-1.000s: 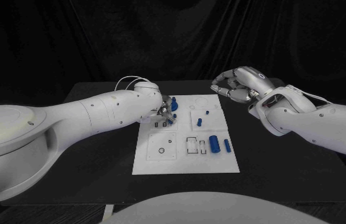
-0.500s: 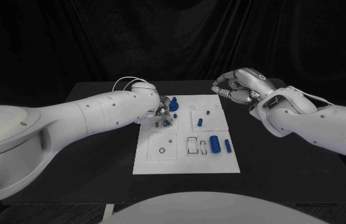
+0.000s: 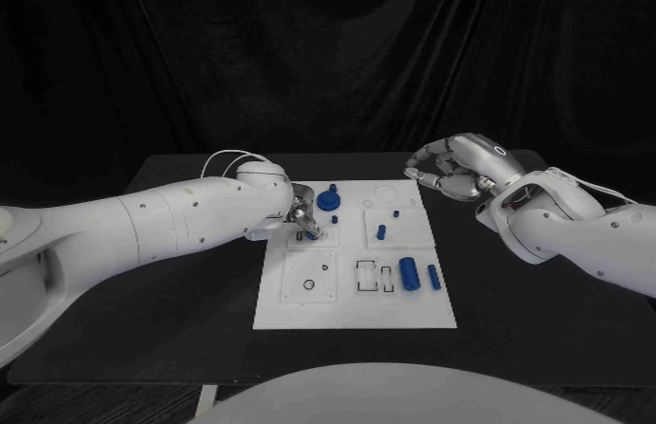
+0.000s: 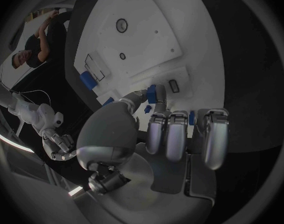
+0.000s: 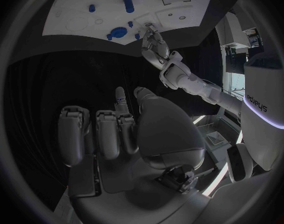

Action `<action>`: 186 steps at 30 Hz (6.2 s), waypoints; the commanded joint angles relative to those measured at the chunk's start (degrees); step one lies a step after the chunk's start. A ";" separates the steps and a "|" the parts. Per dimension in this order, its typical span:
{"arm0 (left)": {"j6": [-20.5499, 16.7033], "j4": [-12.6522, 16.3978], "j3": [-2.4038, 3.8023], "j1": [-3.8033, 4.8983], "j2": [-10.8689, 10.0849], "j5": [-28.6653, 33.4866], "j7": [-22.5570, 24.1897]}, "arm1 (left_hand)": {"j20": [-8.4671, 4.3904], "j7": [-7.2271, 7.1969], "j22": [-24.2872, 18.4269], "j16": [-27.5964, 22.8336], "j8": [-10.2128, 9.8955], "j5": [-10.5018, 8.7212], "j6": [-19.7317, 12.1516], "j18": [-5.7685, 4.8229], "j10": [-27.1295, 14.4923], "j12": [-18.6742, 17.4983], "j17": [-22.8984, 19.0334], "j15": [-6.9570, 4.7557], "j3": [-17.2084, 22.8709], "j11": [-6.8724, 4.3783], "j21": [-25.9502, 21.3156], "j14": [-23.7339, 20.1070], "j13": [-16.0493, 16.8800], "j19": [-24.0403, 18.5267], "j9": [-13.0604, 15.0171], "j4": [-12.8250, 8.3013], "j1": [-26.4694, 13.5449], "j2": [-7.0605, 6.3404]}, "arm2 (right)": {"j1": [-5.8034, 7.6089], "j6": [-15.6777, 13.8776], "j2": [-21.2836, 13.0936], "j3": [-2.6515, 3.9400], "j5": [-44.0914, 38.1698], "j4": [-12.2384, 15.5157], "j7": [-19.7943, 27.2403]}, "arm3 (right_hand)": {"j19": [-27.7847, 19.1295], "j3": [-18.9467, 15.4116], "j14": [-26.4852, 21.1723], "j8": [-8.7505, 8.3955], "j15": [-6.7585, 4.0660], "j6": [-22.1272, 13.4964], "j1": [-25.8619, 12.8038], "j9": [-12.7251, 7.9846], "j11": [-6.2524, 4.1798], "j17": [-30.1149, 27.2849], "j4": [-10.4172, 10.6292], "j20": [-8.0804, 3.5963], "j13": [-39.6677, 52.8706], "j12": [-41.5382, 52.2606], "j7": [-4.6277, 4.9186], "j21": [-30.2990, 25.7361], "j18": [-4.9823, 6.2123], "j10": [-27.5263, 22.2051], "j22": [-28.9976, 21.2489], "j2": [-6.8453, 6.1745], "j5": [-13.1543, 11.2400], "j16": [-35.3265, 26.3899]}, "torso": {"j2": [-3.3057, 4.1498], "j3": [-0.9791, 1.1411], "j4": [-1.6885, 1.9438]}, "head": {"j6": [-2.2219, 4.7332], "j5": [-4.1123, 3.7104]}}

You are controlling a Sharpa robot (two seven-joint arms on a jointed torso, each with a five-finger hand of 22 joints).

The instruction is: Assemble the parts on the task board

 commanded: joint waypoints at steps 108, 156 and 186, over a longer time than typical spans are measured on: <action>-6.59 -1.30 0.01 -1.94 0.91 7.54 -3.46 | -0.93 -0.19 12.71 0.15 -3.11 -3.32 2.55 0.27 6.11 0.20 15.09 -0.86 3.17 -0.81 -0.14 6.16 15.09 3.09 -0.58 0.79 -4.89 0.41 | -0.79 2.61 0.50 0.04 -0.05 -0.67 -2.56 | 2.94 1.32 4.56 -0.77 0.33 0.88 2.14 -0.15 0.45 7.45 -0.75 0.23 15.06 0.20 0.19 -0.67 0.35 5.81 12.70 -0.07 1.91 -0.56 | 0.10 -0.10 -0.02 | 0.01 1.13; -7.03 -1.65 0.01 -2.20 0.66 7.54 -3.44 | -0.67 0.15 12.09 0.15 -4.05 -5.86 2.17 0.56 6.11 0.20 15.09 -0.56 3.08 -0.48 -1.03 6.16 15.09 2.24 -0.65 0.58 -4.81 0.60 | -1.00 3.16 0.69 0.04 -0.05 -0.96 -2.85 | 2.87 1.34 4.52 -0.83 0.36 0.94 2.11 -0.16 0.49 7.29 -0.69 0.25 15.06 0.20 0.22 -0.84 0.39 5.81 12.64 -0.13 1.90 -0.64 | 0.09 -0.09 -0.04 | 0.01 1.60; -9.40 -0.71 0.01 -2.25 0.09 7.54 -2.86 | -0.63 0.09 12.10 0.15 -4.14 -5.91 2.26 0.56 6.11 0.20 15.09 -0.55 3.33 -0.51 -1.06 6.16 15.09 2.24 -0.56 0.20 -4.23 0.84 | -1.05 3.11 0.63 0.04 -0.05 -1.01 -3.07 | 2.87 1.34 4.52 -0.83 0.36 0.94 2.11 -0.16 0.49 7.29 -0.69 0.25 15.06 0.20 0.22 -0.84 0.39 5.81 12.64 -0.13 1.90 -0.64 | 0.11 -0.10 -0.05 | 0.01 1.68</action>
